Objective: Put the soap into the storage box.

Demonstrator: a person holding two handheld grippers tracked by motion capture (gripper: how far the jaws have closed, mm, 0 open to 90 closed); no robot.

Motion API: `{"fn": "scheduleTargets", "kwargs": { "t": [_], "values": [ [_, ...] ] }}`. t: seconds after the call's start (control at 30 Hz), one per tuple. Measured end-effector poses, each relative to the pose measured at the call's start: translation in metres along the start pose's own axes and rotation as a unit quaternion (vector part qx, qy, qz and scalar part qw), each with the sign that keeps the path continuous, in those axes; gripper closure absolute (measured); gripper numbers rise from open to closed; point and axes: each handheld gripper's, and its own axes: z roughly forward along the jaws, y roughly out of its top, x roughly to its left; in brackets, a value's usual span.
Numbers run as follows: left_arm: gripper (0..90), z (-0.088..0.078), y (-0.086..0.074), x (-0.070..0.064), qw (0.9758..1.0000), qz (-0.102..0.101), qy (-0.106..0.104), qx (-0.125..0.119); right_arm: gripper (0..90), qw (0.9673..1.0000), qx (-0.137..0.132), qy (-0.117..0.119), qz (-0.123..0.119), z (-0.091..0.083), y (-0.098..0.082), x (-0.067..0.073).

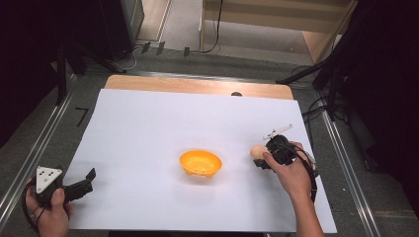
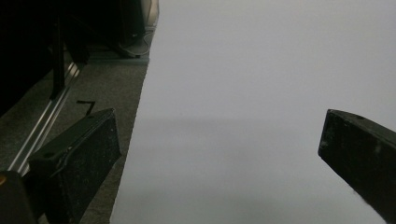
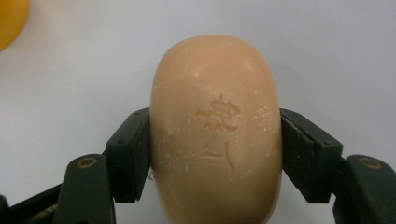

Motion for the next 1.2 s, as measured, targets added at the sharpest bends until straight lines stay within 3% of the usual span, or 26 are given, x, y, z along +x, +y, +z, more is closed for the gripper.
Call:
{"fn": "scheduleTargets", "kwargs": {
  "t": [0.23, 0.5, 0.67, 0.87, 1.2],
  "values": [
    [0.0, 0.000, 0.000, 0.000, 1.0000, -0.002, -0.002, 0.001, 32.8, 0.9993, -0.007, 0.014, -0.033, -0.012, 0.012, 0.012],
    [0.0, 0.000, 0.000, 0.000, 1.0000, 0.000, -0.002, 0.001, 32.8, 0.9970, -0.017, 0.008, -0.075, -0.025, 0.027, 0.030],
    [0.0, 0.000, 0.000, 0.000, 1.0000, 0.000, 0.000, 0.001, 32.8, 0.9936, -0.019, 0.009, -0.111, -0.028, 0.034, 0.043],
    [0.0, 0.000, 0.000, 0.000, 1.0000, 0.000, -0.002, 0.001, 32.8, 0.9912, -0.017, 0.019, -0.130, -0.026, 0.043, 0.055],
    [0.0, 0.000, 0.000, 0.000, 1.0000, 0.000, -0.002, 0.001, 32.8, 0.9840, -0.029, 0.041, -0.171, -0.024, 0.059, 0.073]
  ]
}}
